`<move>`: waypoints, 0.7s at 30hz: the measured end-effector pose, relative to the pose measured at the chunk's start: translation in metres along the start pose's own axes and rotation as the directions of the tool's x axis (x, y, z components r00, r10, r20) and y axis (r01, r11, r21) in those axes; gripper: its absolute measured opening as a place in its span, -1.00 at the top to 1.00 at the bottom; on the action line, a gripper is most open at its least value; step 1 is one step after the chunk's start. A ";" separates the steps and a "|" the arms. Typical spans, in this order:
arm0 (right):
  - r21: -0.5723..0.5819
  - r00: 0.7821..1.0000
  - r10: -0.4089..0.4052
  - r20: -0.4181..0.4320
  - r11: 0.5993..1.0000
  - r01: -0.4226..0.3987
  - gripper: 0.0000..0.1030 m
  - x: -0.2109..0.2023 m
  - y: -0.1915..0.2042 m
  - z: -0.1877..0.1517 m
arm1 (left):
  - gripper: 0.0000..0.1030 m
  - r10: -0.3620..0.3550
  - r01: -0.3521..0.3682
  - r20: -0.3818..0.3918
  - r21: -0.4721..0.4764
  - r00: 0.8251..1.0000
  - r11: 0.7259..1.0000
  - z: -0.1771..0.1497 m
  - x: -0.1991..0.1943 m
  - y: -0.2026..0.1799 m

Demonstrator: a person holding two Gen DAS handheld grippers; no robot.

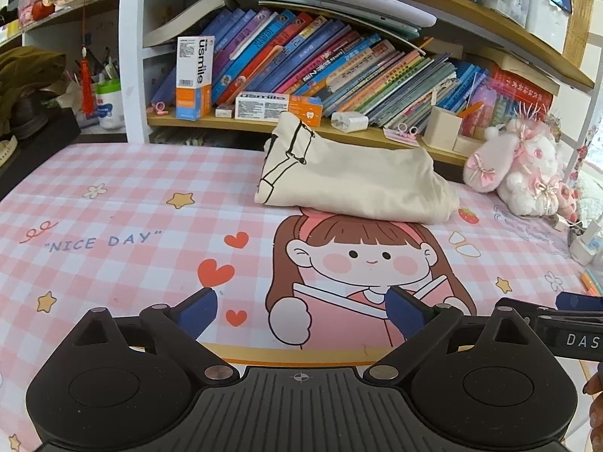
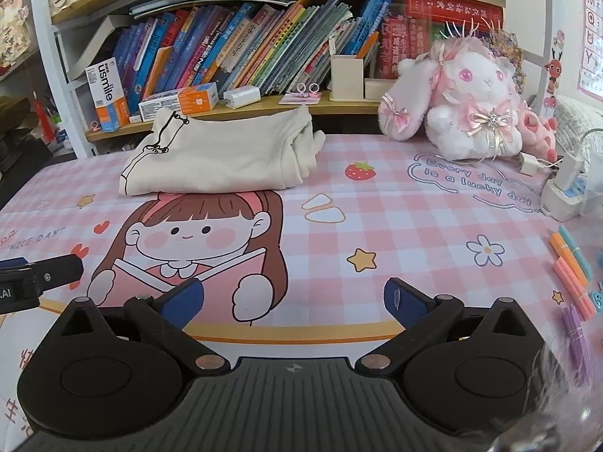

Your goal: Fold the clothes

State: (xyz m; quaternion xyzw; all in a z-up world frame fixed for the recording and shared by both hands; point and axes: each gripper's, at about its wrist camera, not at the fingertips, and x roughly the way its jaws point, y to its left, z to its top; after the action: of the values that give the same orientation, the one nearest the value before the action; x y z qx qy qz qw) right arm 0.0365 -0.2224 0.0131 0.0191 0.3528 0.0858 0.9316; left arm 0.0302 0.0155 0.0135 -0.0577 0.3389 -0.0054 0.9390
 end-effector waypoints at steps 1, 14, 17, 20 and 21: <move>0.000 1.000 0.000 0.000 1.000 0.000 -1.00 0.000 0.000 0.000 | -0.97 0.000 0.000 -0.001 0.001 1.000 1.000 0.000 0.000 0.000; -0.003 1.000 -0.001 -0.006 1.000 0.001 -1.00 0.001 0.004 -0.001 | -0.98 -0.011 0.011 -0.013 -0.014 1.000 1.000 0.001 0.002 0.003; -0.005 1.000 0.001 -0.010 1.000 -0.001 -1.00 0.002 0.004 0.000 | -0.98 -0.022 0.021 -0.024 -0.026 0.999 0.999 0.000 0.003 0.004; -0.006 1.000 0.003 -0.014 1.000 -0.003 -1.00 0.003 0.005 -0.001 | -0.98 -0.024 0.023 -0.030 -0.029 0.999 0.999 0.000 0.004 0.004; -0.006 1.000 0.003 -0.015 1.000 -0.003 -1.00 0.003 0.005 -0.001 | -0.98 -0.023 0.023 -0.030 -0.027 0.999 0.999 -0.001 0.004 0.004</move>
State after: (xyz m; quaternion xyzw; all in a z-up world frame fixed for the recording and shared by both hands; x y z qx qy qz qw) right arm 0.0374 -0.2170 0.0113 0.0162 0.3593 0.0884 0.9289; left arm 0.0330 0.0188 0.0100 -0.0739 0.3526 -0.0125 0.9328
